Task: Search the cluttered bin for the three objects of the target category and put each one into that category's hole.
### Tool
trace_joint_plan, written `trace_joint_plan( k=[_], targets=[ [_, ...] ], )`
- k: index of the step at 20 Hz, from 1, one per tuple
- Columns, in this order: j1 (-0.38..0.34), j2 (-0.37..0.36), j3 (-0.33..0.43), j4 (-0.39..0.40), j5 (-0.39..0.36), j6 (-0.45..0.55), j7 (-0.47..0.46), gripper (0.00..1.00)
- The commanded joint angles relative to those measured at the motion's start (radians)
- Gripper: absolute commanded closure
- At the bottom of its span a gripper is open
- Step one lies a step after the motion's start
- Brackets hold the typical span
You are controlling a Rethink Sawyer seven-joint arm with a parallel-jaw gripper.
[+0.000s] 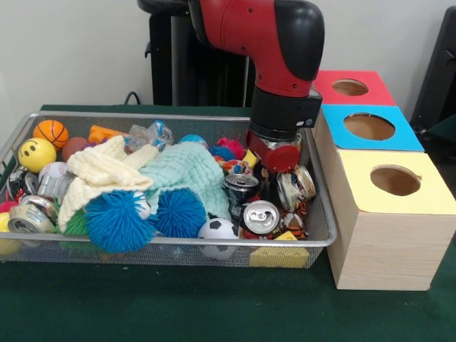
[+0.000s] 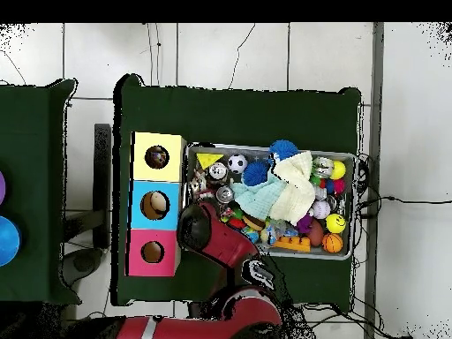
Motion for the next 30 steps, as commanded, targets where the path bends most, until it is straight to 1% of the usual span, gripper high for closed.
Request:
trace_joint_plan(
  k=[1, 5, 7, 9, 13, 14, 17, 18, 20, 21, 23, 26, 30],
  targets=[
    [-0.032, 0.043, 0.081, 0.050, 0.006, 0.015, 0.177, 0.00],
    [-0.048, 0.036, 0.087, 0.050, -0.007, 0.025, 0.162, 0.00],
    [-0.039, 0.018, 0.085, 0.056, 0.003, 0.046, 0.162, 0.00],
    [-0.008, -0.013, 0.067, 0.069, 0.027, 0.081, 0.169, 0.00],
    [0.049, -0.088, 0.018, 0.086, 0.066, 0.181, 0.172, 0.00],
    [0.066, -0.103, 0.001, 0.085, 0.075, 0.209, 0.174, 0.00],
    [0.087, -0.127, -0.030, 0.075, 0.084, 0.258, 0.170, 0.00],
    [0.103, -0.138, -0.056, 0.061, 0.088, 0.292, 0.166, 0.00],
    [0.110, -0.153, -0.081, 0.048, 0.082, 0.332, 0.155, 0.00],
    [0.103, -0.157, -0.080, 0.047, 0.076, 0.338, 0.150, 0.00],
    [0.073, -0.148, -0.058, 0.045, 0.062, 0.316, 0.134, 0.00],
    [0.043, -0.113, -0.034, 0.028, 0.047, 0.275, 0.120, 0.00],
    [0.031, -0.103, -0.030, 0.023, 0.037, 0.262, 0.111, 0.00]
  ],
)
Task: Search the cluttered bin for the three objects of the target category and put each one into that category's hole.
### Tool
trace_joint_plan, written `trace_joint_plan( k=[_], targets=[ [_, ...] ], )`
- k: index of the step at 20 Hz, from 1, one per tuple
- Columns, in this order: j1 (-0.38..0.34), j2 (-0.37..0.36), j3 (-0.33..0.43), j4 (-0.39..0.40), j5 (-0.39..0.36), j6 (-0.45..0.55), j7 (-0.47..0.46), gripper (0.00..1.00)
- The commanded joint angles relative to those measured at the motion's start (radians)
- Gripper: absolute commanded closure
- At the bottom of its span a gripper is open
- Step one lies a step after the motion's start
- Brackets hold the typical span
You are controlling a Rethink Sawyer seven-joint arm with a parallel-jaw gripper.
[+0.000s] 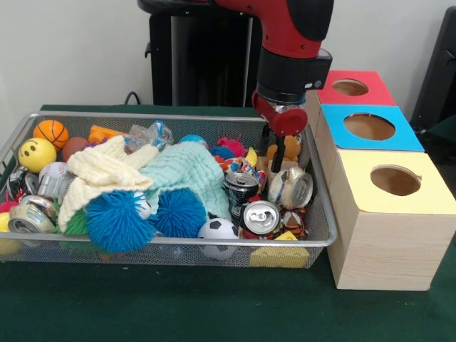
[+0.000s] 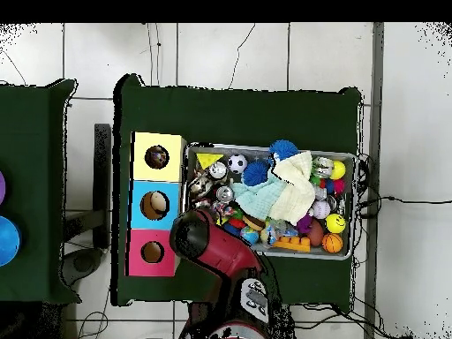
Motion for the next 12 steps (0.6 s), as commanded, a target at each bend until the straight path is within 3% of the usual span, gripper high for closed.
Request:
trace_joint_plan(
  k=[1, 12],
  targets=[
    [-0.043, 0.023, 0.059, -0.031, 0.003, 0.051, 0.110, 0.00],
    [-0.058, 0.027, 0.062, -0.036, -0.009, 0.045, 0.098, 0.00]
  ],
)
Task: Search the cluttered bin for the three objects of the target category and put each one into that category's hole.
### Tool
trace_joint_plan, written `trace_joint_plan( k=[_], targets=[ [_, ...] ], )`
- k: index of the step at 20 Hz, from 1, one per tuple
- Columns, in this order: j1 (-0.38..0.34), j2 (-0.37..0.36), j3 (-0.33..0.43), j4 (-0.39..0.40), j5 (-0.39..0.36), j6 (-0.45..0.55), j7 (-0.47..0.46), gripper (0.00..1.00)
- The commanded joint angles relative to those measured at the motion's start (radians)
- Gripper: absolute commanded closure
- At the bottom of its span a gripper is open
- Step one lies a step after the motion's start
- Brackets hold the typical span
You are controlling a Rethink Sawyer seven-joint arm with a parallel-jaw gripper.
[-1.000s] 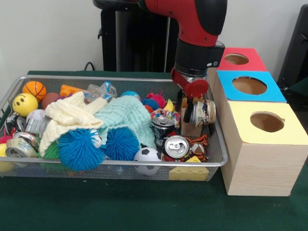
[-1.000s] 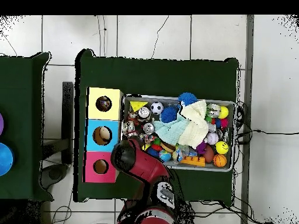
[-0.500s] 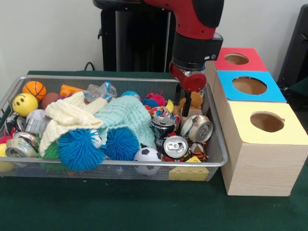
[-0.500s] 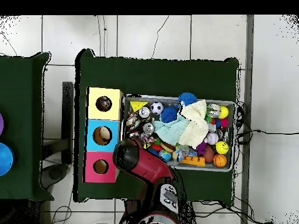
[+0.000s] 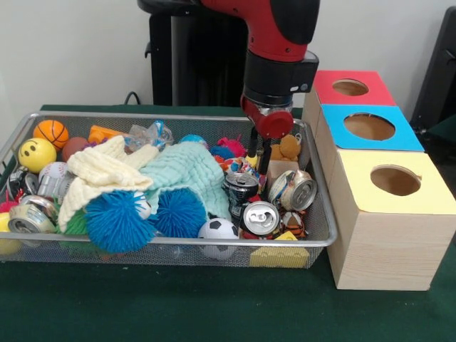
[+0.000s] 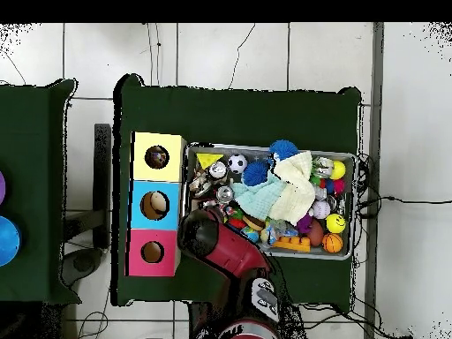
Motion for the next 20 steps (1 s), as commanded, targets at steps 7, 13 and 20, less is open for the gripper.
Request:
trace_joint_plan(
  k=[7, 13, 20],
  targets=[
    [-0.051, 0.021, 0.068, -0.034, -0.028, 0.033, 0.078, 0.00],
    [-0.061, 0.011, 0.078, -0.010, -0.042, 0.022, 0.075, 0.00],
    [-0.116, 0.004, 0.082, -0.004, -0.097, 0.026, 0.039, 0.00]
  ],
)
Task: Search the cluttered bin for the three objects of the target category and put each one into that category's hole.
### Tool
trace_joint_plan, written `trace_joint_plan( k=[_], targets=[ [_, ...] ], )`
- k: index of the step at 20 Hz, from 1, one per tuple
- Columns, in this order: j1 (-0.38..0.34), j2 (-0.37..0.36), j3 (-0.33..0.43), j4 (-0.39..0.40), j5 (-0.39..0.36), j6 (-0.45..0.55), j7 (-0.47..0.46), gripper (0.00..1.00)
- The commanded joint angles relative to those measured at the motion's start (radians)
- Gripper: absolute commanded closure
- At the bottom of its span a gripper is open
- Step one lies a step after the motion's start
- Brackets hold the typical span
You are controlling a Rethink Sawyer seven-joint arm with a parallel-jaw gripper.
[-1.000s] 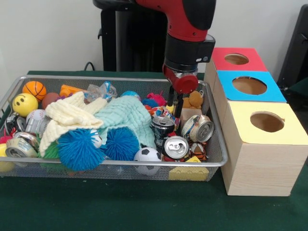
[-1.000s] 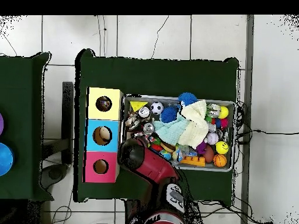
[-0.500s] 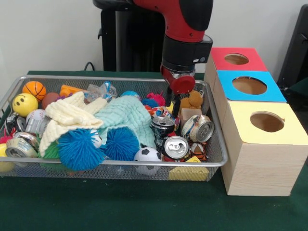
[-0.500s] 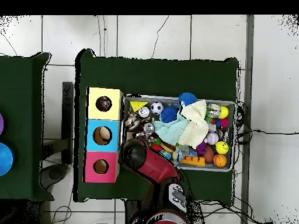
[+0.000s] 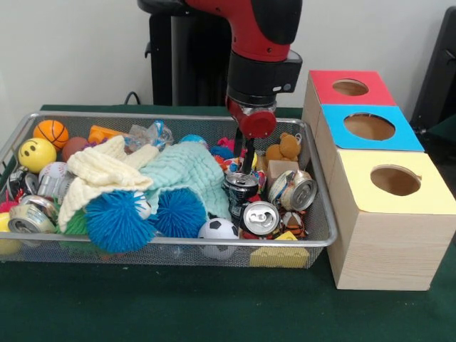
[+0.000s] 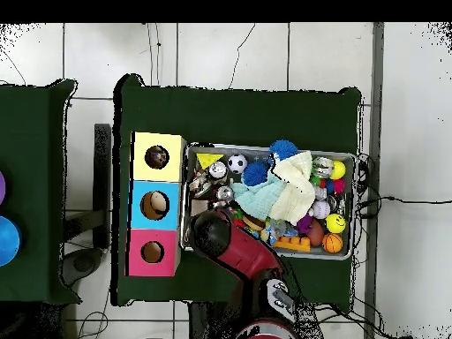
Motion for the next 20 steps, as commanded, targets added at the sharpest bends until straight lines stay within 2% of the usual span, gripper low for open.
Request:
trace_joint_plan(
  k=[1, 5, 9, 12, 20],
  targets=[
    [-0.070, 0.011, 0.087, -0.005, -0.064, 0.022, 0.038, 0.00],
    [-0.067, 0.055, 0.106, -0.038, -0.071, 0.014, 0.054, 0.00],
    [-0.020, 0.106, 0.106, -0.071, -0.043, -0.022, 0.096, 0.00],
    [-0.018, 0.133, 0.111, -0.084, -0.040, -0.051, 0.105, 0.00],
    [0.004, 0.121, 0.121, -0.090, -0.011, -0.034, 0.131, 0.00]
  ],
)
